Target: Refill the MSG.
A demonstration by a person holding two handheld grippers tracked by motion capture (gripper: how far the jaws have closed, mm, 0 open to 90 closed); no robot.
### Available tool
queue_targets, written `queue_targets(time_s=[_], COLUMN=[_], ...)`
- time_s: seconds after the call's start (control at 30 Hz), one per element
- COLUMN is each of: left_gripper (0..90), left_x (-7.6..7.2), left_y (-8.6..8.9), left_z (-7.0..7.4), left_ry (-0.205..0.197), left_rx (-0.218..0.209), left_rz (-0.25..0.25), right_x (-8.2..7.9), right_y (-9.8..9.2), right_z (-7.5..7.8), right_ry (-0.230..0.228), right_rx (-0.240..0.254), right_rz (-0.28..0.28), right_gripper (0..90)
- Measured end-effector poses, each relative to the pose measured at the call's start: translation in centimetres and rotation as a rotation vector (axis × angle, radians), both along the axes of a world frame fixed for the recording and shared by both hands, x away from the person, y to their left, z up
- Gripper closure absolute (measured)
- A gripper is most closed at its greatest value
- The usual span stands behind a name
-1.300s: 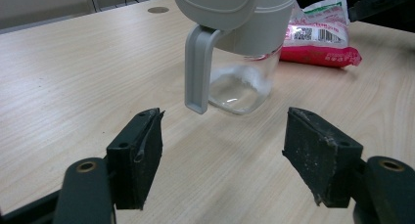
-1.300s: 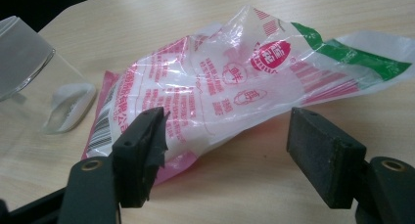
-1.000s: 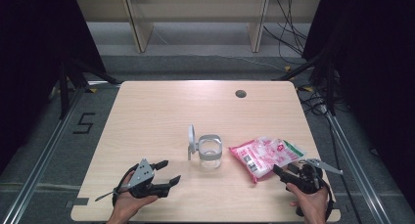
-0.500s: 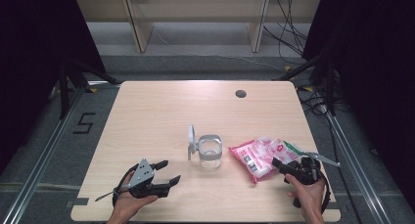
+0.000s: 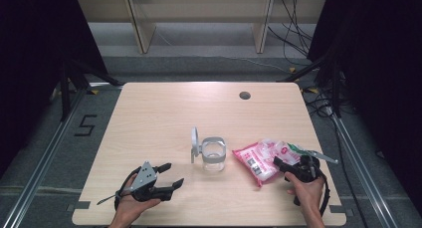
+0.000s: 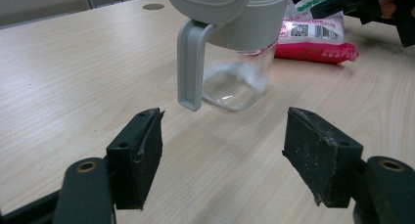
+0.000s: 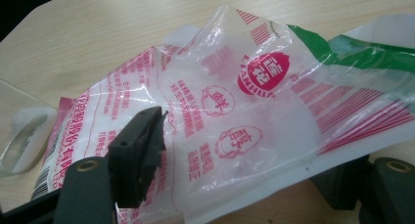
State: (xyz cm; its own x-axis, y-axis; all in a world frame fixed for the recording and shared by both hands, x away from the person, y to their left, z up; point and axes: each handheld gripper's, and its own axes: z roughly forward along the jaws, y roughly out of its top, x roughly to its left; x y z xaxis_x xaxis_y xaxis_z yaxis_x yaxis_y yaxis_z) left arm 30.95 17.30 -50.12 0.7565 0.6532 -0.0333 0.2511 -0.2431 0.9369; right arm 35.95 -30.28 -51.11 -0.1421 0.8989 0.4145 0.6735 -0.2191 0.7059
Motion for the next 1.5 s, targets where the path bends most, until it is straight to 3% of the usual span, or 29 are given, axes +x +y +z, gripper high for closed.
queue_targets(time_s=[0.03, 0.1, 0.2, 0.23, 0.3, 0.33, 0.37, 0.4, 0.43, 0.5, 0.57, 0.8, 0.87, 0.9, 0.93, 0.97, 1.0, 1.03, 1.1, 1.17, 1.2, 1.23, 1.27, 1.3, 1.33, 1.4, 1.43, 1.47, 1.5], left_gripper=[30.2, 30.2, 30.2, 30.1, 30.2, 30.1, 30.1, 30.2, 30.2, 30.1, 30.2, 30.1, 30.2, 30.2, 30.2, 30.1, 30.2, 30.2, 30.1, 30.1, 30.1, 30.1, 30.1, 30.1, 30.2, 30.1, 30.1, 30.1, 30.1], left_x=[0.0, 0.0, -0.1, 0.0, 0.2, 0.0, 0.0, 0.0, 0.0, 0.1, -0.1, -0.1, -0.1, -0.1, -0.1, -0.1, -0.1, -0.1, -0.2, -0.1, -0.1, -0.1, -0.1, -0.1, -0.1, -0.1, -0.2, -0.2, -0.1], left_y=[0.0, 0.0, 0.0, -0.1, 0.0, 0.0, 0.0, -0.1, -0.1, 0.1, -0.1, -0.1, -0.1, -0.1, -0.1, -0.1, -0.2, -0.1, -0.1, -0.1, -0.2, -0.2, -0.1, -0.1, -0.1, -0.1, -0.1, -0.1, -0.1], left_z=[0.0, 0.1, 0.0, 0.0, 0.1, 0.0, 0.0, 0.0, 0.1, 0.1, 0.0, 0.1, 0.1, 0.1, 0.1, 0.1, 0.1, 0.1, 0.1, 0.1, 0.1, 0.1, 0.0, 0.1, 0.1, 0.1, 0.1, 0.1, 0.1], left_ry=[0.007, 0.006, 0.009, 0.008, -0.018, -0.001, 0.008, 0.008, 0.008, -0.012, 0.009, 0.008, 0.01, 0.009, 0.01, 0.009, 0.009, 0.011, 0.01, 0.009, 0.01, 0.009, 0.001, 0.005, 0.01, 0.008, 0.009, 0.01, 0.007], left_rx=[-0.006, -0.001, -0.005, -0.007, 0.004, 0.004, -0.004, -0.007, -0.007, 0.019, -0.001, 0.01, 0.001, 0.003, -0.004, -0.005, -0.013, -0.004, 0.006, 0.008, -0.004, -0.003, 0.007, 0.013, -0.001, 0.01, 0.004, 0.006, 0.002], left_rz=[0.007, 0.007, 0.005, 0.007, -0.004, -0.001, 0.005, 0.007, 0.009, -0.004, 0.009, 0.008, 0.009, 0.009, 0.001, 0.006, 0.006, 0.006, 0.009, 0.007, 0.01, 0.01, 0.012, 0.009, 0.002, 0.01, 0.007, 0.008, 0.009], right_x=[0.2, 0.2, 0.5, 0.3, 0.4, 0.5, 0.7, 0.7, 0.8, 0.8, 0.6, 0.9, 1.2, 1.0, 1.1, 1.5, 1.5, 1.4, 1.7, 1.8, 1.8, 1.6, 1.6, 1.7, 1.2, 1.6, 1.4, 1.7, 1.6], right_y=[-0.4, 0.0, -0.3, 0.1, 0.1, 0.1, -0.4, -0.3, -0.4, -0.5, -0.1, -0.2, -0.2, -0.1, -0.1, -0.4, -0.4, 0.1, -0.3, -0.2, -0.1, 0.2, 0.2, -0.3, 0.6, -0.1, 0.3, -0.1, 0.0], right_z=[-0.2, -0.1, -0.2, -0.1, -0.2, -0.3, -0.5, -0.3, -0.4, -0.4, -0.1, -0.4, -0.5, -0.2, -0.3, -0.6, -0.6, -0.5, -0.8, -0.8, -0.7, -0.5, -0.6, -0.5, 0.0, -0.3, 0.1, 0.0, 0.2], right_ry=[-0.032, -0.001, -0.032, 0.007, -0.007, -0.012, -0.048, -0.034, -0.045, -0.052, -0.016, -0.057, -0.076, -0.042, -0.047, -0.09, -0.087, -0.049, -0.089, -0.089, -0.089, -0.059, -0.073, -0.104, -0.022, -0.104, -0.083, -0.142, -0.135], right_rx=[-0.025, -0.015, -0.028, -0.029, -0.014, -0.01, -0.048, -0.03, -0.048, -0.054, -0.007, -0.013, -0.027, -0.029, -0.021, -0.059, -0.048, -0.011, -0.052, -0.066, -0.059, -0.023, -0.045, -0.074, 0.005, -0.079, -0.048, -0.112, -0.11], right_rz=[0.035, 0.004, 0.04, -0.014, -0.017, -0.013, 0.021, 0.023, 0.025, 0.027, -0.003, 0.004, 0.016, 0.002, 0.012, 0.03, 0.038, -0.005, 0.028, 0.031, 0.034, 0.011, 0.008, 0.052, -0.011, 0.056, 0.042, 0.078, 0.084], right_gripper=[32.4, 35.7, 38.6, 39.9, 45.4, 46.9, 49.1, 51.7, 57.8, 60.4, 68.9, 83.6, 84.4, 84.6, 84.7, 84.2, 83.1, 82.1, 82.1, 84.0, 85.0, 86.6, 88.0, 88.9, 89.9, 90.0, 90.0, 90.0, 90.0])
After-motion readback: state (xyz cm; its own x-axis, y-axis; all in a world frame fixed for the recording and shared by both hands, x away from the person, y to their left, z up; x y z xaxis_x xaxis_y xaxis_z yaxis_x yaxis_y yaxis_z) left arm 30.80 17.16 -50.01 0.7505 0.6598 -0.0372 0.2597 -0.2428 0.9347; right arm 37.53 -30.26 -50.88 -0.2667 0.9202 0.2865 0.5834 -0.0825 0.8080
